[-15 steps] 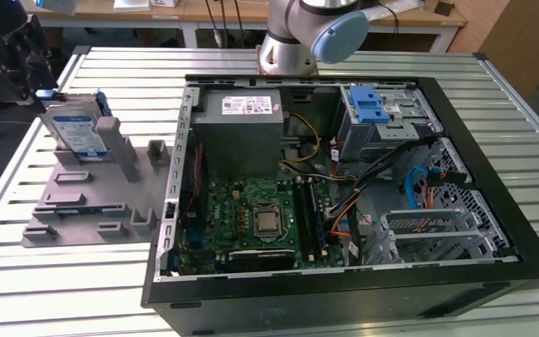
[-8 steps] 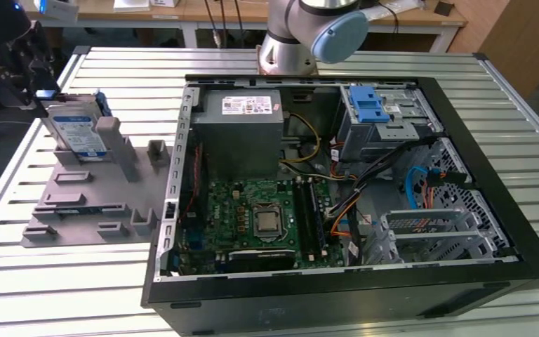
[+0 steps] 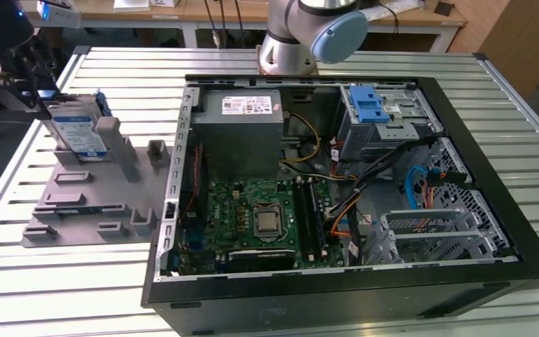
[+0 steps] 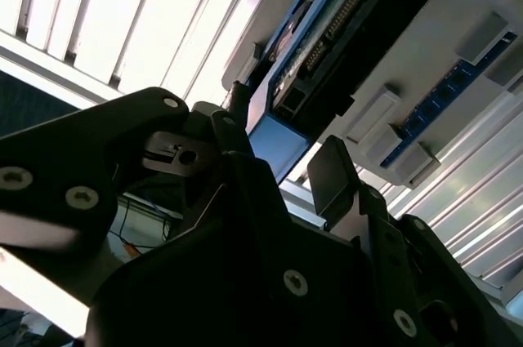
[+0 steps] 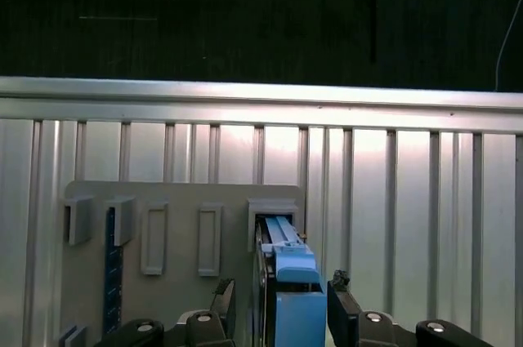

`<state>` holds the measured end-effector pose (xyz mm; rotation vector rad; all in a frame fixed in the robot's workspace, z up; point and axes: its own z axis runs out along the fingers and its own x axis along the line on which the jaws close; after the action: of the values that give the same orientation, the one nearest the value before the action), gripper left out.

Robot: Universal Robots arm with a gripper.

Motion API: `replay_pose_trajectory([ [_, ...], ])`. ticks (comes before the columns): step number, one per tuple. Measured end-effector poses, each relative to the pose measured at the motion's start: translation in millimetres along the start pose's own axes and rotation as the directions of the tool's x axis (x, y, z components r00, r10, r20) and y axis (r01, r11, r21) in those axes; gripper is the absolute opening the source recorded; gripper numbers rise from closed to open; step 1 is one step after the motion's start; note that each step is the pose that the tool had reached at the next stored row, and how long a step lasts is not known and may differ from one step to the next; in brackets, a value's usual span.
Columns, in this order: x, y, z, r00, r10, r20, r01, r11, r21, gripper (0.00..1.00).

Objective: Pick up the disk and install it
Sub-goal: 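Pick up the disk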

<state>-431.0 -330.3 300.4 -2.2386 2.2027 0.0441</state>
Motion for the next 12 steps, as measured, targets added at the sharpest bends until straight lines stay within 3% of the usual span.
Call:
replay_pose_trajectory([
  [6, 0.1, 0.2, 4.8, 1.0000, 0.000, -0.0001, 0.000, 1.0000, -0.0001, 0.55],
  [7, 0.1, 0.2, 5.4, 1.0000, 0.000, 0.0000, 0.000, 1.0000, 0.0000, 0.48],
  [12, -0.3, 0.3, 7.9, 1.0000, 0.000, -0.0001, 0.000, 1.0000, -0.0003, 0.48],
])
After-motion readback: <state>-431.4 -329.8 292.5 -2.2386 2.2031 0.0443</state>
